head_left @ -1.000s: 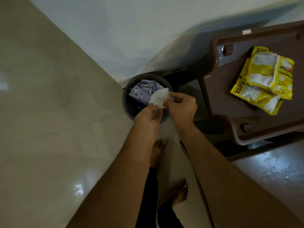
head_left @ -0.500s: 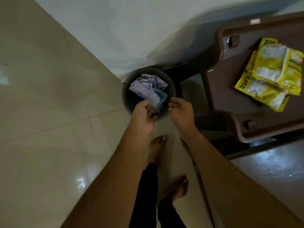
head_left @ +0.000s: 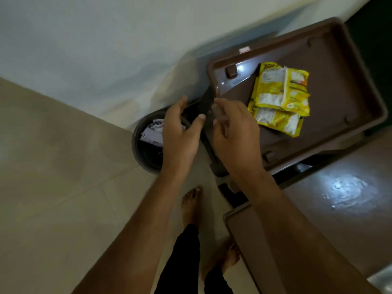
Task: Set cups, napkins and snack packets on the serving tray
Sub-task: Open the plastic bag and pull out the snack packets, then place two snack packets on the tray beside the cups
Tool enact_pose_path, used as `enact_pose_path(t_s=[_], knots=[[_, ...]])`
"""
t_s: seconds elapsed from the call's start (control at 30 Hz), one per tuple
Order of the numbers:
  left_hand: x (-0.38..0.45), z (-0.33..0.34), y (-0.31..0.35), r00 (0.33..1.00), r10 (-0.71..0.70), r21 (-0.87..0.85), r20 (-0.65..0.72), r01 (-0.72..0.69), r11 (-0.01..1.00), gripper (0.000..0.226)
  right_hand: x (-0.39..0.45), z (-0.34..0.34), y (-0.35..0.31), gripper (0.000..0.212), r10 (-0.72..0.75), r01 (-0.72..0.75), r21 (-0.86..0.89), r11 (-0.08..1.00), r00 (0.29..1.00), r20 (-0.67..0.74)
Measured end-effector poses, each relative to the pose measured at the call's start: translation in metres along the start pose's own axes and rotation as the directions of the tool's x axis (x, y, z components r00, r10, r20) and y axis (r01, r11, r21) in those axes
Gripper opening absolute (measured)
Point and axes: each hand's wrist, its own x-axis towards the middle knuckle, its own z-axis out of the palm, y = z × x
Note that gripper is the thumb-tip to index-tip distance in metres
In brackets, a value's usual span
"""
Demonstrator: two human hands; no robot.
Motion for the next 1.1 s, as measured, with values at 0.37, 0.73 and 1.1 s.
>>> enact_pose_path(t_s=[0.37, 0.73, 1.1], knots=[[0.003, 0.096, 0.056, 0.855, 0.413, 0.334, 0.313, -0.507, 0.795, 0.050, 0.022, -0.092, 0.088, 0.048, 0.211, -0.281, -0.236, 0.930, 0.935, -0.285], [0.038, 0.140, 0.048, 0.835, 0.237, 0.533, 0.496, -0.508, 0.676, 0.065, 0.068, -0.104, 0.113, 0.057, 0.805, -0.688, 0.475, 0.549, 0.587, -0.079], [0.045, 0.161, 0.078, 0.865, 0.418, 0.240, 0.279, -0.484, 0.841, 0.025, 0.076, -0.116, 0.104, 0.029, 0.653, -0.353, 0.746, 0.564, 0.744, -0.141]])
